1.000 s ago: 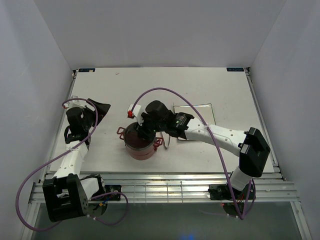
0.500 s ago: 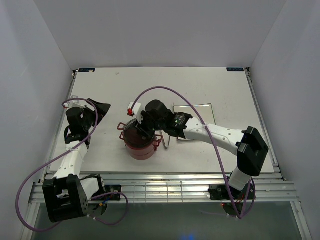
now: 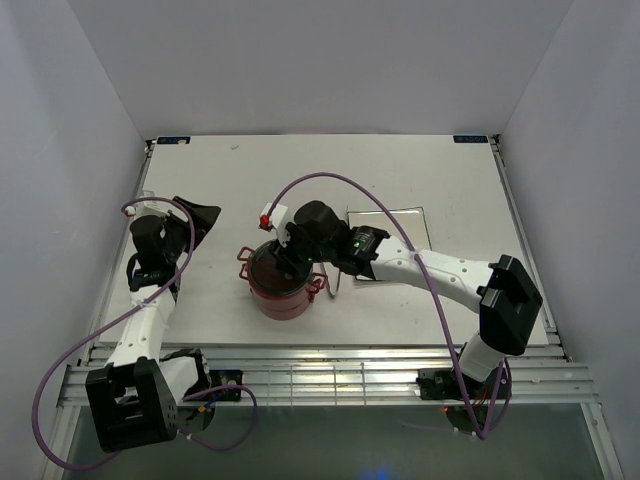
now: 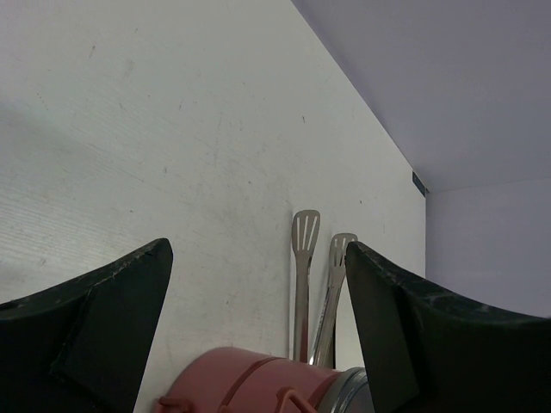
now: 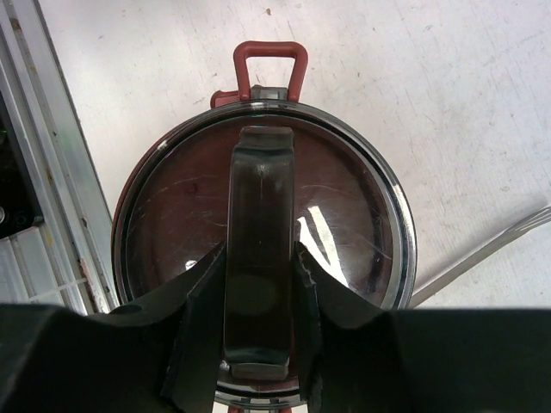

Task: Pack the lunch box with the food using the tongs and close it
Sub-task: Place the box lid in the packing box.

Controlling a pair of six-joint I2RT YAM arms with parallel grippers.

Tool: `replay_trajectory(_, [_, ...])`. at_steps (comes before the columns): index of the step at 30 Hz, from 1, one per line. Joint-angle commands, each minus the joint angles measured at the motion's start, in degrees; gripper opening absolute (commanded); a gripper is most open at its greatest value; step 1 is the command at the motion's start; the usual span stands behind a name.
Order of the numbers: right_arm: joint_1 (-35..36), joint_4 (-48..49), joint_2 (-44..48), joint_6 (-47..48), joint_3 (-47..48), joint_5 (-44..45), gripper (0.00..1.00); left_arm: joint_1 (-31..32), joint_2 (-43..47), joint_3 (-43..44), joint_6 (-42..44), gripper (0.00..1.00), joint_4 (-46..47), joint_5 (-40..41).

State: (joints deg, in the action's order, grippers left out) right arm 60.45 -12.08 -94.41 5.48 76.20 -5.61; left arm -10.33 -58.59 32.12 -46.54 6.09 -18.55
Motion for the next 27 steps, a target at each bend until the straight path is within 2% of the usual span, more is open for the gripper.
replay_trajectory(1, [-0.77,-3.12,2.3,-1.43,-0.01,-1.16,0.38,0.13,1.72,2.16,0.05,0.91,-0.72,-0.88])
replay_trajectory(12, [-1.12,-4.18,-0.33,-1.52,1.75,-4.15,0.43,0.13,2.16,2.6,-0.04,0.91,-1.25,-1.05])
replay_trajectory(27, [-0.94,-3.75,-2.0,-3.63,3.07,-7.57,0.43,0.13,1.63,2.69,0.14,0.91,-1.52,-0.79])
